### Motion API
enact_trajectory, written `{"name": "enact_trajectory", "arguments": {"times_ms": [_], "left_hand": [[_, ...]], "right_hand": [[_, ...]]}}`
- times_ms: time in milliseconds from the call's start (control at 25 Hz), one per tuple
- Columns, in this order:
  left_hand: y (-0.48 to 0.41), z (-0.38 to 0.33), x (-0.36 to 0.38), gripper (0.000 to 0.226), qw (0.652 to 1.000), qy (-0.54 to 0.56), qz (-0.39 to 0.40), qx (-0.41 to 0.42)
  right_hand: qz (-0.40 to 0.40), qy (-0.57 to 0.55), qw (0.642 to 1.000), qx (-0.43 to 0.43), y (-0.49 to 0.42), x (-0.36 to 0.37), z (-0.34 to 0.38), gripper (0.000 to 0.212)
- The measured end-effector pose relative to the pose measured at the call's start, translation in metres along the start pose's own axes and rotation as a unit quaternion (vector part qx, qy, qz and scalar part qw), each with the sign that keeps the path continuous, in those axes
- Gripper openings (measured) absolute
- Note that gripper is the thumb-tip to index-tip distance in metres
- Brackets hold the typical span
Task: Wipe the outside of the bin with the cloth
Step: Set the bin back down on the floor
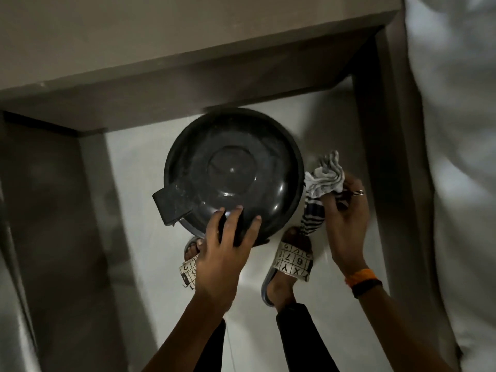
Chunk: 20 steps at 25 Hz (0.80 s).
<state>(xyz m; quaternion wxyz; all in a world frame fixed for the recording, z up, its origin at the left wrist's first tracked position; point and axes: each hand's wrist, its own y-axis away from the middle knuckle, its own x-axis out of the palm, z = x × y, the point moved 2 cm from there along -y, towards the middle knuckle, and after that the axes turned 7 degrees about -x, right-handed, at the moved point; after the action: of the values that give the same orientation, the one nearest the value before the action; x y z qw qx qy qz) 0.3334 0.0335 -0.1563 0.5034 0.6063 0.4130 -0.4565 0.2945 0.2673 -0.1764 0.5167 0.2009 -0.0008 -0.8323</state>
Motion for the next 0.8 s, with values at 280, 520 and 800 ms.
{"name": "enact_trajectory", "arguments": {"times_ms": [280, 520, 800], "left_hand": [[-0.011, 0.018, -0.017, 0.1, 0.991, 0.118, 0.054, -0.014], [-0.119, 0.0, -0.062, 0.058, 0.703, 0.645, 0.212, -0.211], [-0.236, -0.017, -0.126, 0.047, 0.585, 0.763, 0.217, -0.169]], "right_hand": [[0.133, 0.158, 0.976, -0.073, -0.033, 0.048, 0.057, 0.038], [0.18, 0.054, 0.982, -0.035, -0.04, 0.071, 0.086, 0.041], [0.223, -0.242, 0.942, 0.066, -0.13, 0.068, 0.149, 0.036]]}}
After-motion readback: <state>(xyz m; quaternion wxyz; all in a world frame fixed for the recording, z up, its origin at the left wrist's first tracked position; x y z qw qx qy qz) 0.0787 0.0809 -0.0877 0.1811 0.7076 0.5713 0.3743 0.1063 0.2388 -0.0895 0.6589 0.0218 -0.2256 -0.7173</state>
